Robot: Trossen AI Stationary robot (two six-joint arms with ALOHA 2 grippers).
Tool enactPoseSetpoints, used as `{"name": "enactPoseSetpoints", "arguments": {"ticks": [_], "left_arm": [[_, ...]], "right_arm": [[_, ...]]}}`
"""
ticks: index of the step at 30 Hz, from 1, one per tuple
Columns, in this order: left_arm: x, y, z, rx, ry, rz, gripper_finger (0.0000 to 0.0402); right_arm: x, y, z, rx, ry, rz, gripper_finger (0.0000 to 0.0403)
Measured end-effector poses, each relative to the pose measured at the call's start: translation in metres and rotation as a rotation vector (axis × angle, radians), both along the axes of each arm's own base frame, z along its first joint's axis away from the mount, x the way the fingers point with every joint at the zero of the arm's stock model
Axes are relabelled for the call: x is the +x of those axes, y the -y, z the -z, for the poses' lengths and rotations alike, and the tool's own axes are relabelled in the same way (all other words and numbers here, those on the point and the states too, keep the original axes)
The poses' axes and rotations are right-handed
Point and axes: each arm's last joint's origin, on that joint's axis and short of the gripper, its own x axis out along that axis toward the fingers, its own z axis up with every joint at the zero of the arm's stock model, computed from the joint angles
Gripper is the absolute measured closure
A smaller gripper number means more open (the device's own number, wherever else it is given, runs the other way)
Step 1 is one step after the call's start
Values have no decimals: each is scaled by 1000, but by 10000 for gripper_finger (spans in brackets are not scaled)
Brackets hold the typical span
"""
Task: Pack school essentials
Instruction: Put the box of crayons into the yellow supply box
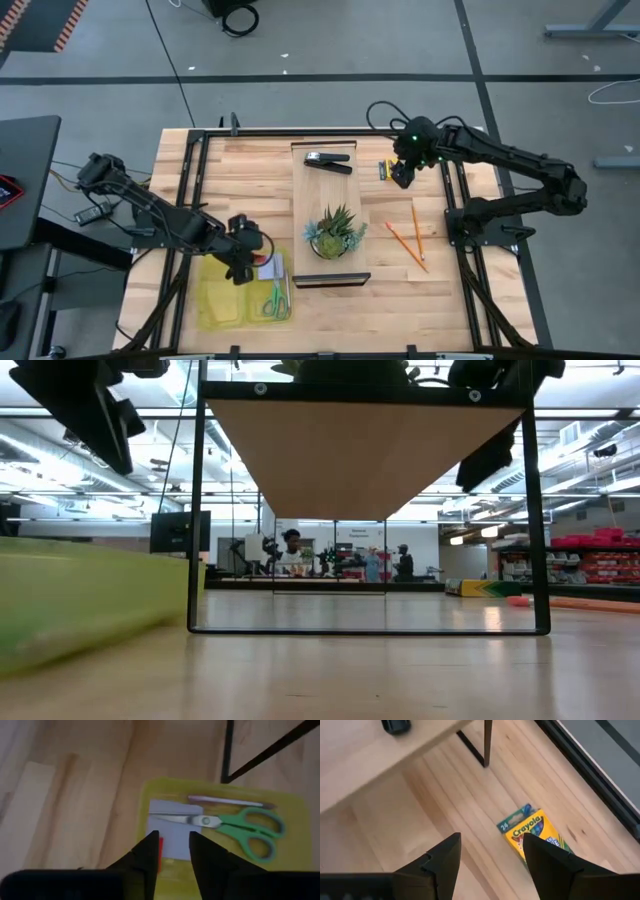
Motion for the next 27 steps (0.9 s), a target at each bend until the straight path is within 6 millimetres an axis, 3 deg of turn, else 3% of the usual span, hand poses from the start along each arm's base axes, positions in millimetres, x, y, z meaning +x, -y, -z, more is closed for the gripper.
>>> {"name": "enactPoseSetpoints", "arguments": {"ticks": [7, 13, 27], "left_arm": [[-15, -13, -7, 166, -12, -10, 346], [-22, -21, -8, 352, -56, 84, 379], [-18, -43, -12, 462, -104, 175, 391]], "right_arm": [[-5, 3, 18, 35, -40, 46, 182], [-11, 8, 28, 83, -58, 98, 182], [-2, 33, 62, 117, -225, 29, 155]]}}
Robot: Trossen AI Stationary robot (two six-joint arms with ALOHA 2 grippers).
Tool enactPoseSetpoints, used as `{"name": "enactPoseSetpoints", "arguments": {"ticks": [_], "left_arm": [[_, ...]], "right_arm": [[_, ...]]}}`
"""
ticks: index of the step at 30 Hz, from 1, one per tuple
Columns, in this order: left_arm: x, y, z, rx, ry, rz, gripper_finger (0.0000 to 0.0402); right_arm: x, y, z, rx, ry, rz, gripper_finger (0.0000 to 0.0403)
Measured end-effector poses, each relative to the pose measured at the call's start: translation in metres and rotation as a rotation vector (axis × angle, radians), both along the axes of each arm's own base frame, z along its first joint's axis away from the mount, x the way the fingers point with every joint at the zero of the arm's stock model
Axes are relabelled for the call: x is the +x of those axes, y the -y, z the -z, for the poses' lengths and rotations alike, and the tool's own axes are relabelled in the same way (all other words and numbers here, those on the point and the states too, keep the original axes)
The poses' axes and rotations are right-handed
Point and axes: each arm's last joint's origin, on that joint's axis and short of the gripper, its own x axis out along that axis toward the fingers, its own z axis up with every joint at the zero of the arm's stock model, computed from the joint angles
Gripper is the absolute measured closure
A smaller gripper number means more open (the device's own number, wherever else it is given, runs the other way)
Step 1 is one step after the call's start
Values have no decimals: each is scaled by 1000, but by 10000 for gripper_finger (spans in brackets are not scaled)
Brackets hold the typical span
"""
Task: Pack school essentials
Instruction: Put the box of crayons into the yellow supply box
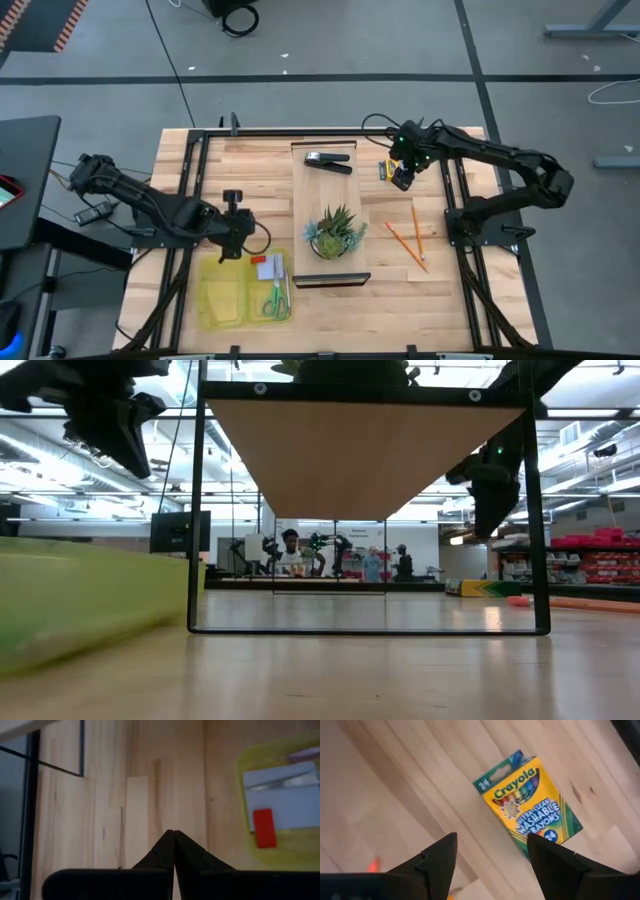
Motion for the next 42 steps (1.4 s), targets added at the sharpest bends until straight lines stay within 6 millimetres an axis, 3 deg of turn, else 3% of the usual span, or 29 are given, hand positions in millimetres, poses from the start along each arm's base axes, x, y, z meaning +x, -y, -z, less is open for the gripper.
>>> {"name": "enactPoseSetpoints", "arguments": {"ticks": [10, 20, 29, 37, 42], "left_arm": [[-3, -28, -11, -16, 60, -119, 388], [-3, -39, -13, -61, 85, -206, 396], [-3, -39, -13, -68, 89, -213, 383], [-3, -39, -13, -68, 89, -212, 396], [-3, -39, -13, -68, 89, -213, 384]], "right_arm": [[7, 20, 24, -28, -125, -250, 120], [10, 42, 40, -131, -217, -330, 9], [6, 43, 45, -93, -257, -394, 4], [5, 41, 46, -65, -260, -494, 3], [15, 50, 59, -23, -282, -539, 3]]}}
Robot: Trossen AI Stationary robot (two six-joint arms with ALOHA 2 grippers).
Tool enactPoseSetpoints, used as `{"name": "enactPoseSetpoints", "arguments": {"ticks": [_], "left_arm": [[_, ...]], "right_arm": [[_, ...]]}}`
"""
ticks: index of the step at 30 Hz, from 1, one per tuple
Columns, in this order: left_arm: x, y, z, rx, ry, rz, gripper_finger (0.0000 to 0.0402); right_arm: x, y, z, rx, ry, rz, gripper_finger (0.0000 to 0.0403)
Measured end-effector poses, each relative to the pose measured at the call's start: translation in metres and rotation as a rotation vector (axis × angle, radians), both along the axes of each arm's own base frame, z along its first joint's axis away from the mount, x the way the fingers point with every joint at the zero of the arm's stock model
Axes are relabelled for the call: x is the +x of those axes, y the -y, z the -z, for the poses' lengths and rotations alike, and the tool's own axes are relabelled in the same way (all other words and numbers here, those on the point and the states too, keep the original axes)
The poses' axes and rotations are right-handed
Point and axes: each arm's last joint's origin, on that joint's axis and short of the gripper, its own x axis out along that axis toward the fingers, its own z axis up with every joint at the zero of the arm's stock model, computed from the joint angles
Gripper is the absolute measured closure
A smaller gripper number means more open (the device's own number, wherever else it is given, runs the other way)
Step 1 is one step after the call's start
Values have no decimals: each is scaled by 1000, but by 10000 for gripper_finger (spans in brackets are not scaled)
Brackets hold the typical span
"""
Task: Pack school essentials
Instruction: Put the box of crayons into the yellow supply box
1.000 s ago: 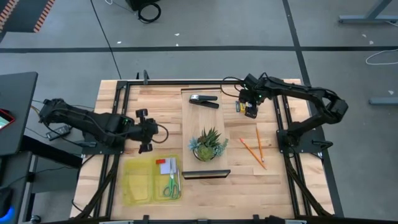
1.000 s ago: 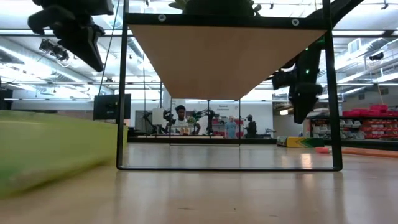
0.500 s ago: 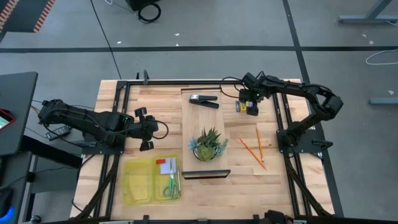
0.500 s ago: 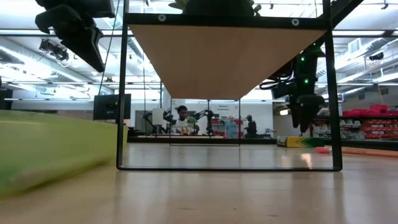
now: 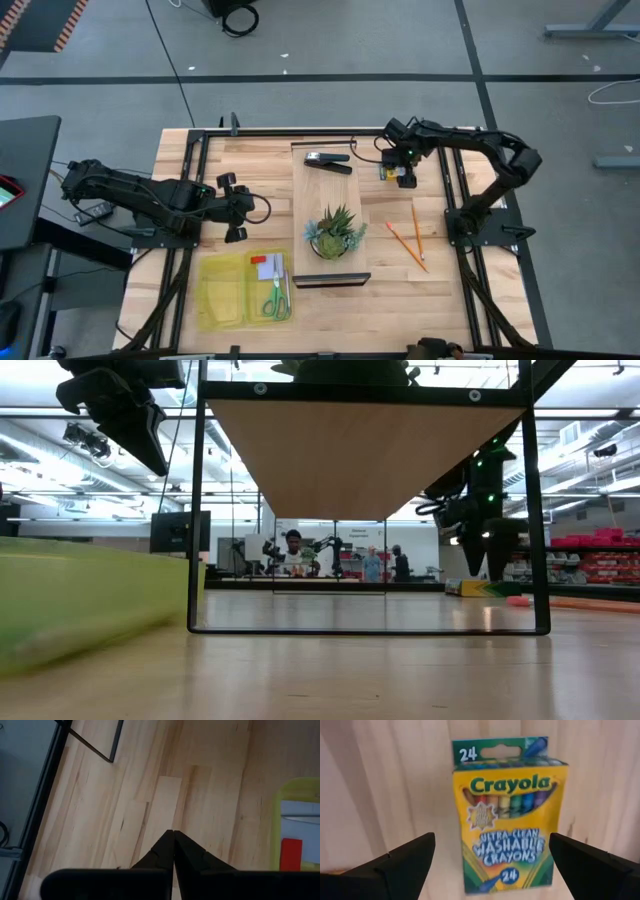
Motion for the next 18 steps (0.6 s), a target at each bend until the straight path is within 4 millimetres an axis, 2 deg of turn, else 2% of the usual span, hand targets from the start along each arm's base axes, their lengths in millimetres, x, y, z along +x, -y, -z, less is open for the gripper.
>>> {"name": "enactPoseSetpoints", "arguments": {"ticks": [2, 7, 12, 18], "left_arm": [[0, 0, 0, -6, 0, -2, 381], [0, 1, 1, -46, 1, -10, 389], [0, 1, 1, -43, -1, -5, 396], [0, 1, 1, -45, 0, -9, 381]], "right_arm": [[5, 4, 4, 9, -12, -4, 3], [9, 9, -7, -21, 21, -4, 3], [3, 18, -6, 21, 55, 37, 3], [-4, 27, -2, 78, 104, 74, 3]]}}
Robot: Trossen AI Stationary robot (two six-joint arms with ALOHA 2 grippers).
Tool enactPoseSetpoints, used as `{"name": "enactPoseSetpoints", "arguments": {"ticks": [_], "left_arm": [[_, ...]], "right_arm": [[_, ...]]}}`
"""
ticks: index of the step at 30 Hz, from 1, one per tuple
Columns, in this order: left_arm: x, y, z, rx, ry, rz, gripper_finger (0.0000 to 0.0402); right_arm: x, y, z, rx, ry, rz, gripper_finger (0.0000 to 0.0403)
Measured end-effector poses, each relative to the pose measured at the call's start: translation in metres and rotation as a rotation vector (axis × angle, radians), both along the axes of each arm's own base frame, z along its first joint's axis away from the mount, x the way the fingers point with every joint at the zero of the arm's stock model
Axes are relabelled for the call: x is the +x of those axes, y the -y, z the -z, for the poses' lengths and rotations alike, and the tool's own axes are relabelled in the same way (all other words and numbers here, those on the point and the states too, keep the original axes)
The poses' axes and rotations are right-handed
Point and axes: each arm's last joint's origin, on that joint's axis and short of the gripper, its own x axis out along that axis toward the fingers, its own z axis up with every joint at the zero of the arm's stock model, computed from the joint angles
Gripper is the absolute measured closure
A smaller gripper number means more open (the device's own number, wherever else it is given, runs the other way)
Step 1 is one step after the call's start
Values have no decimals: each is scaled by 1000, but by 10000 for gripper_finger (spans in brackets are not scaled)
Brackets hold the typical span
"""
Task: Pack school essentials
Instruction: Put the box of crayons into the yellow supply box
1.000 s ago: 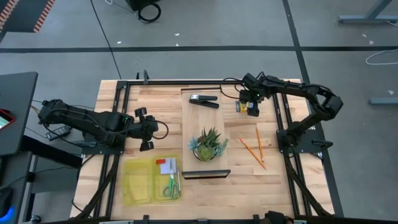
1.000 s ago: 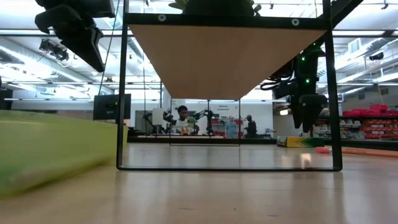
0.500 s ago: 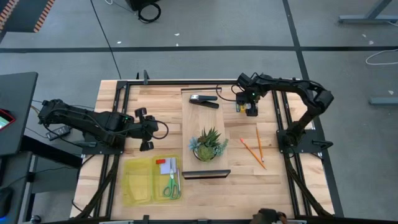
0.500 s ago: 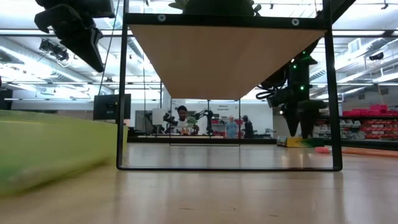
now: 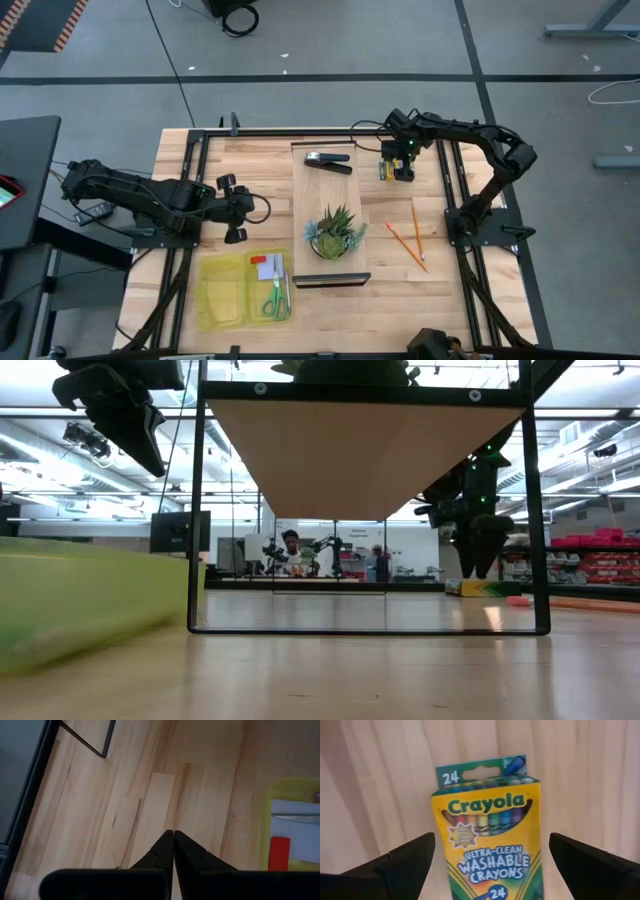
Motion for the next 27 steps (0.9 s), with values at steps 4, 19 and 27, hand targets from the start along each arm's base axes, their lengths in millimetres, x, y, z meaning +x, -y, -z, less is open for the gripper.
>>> {"name": "enactPoseSetpoints", "arguments": {"ticks": [4, 19, 27], "left_arm": [[0, 0, 0, -1, 0, -1, 379], [1, 0, -1, -11, 17, -13, 375], [4, 0, -3, 15, 55, -18, 350]], "right_arm": [[-2, 2, 0, 8, 9, 8, 3], [-10, -10, 27, 3, -9, -24, 4], [-8, -11, 27, 6, -6, 11, 48]]}}
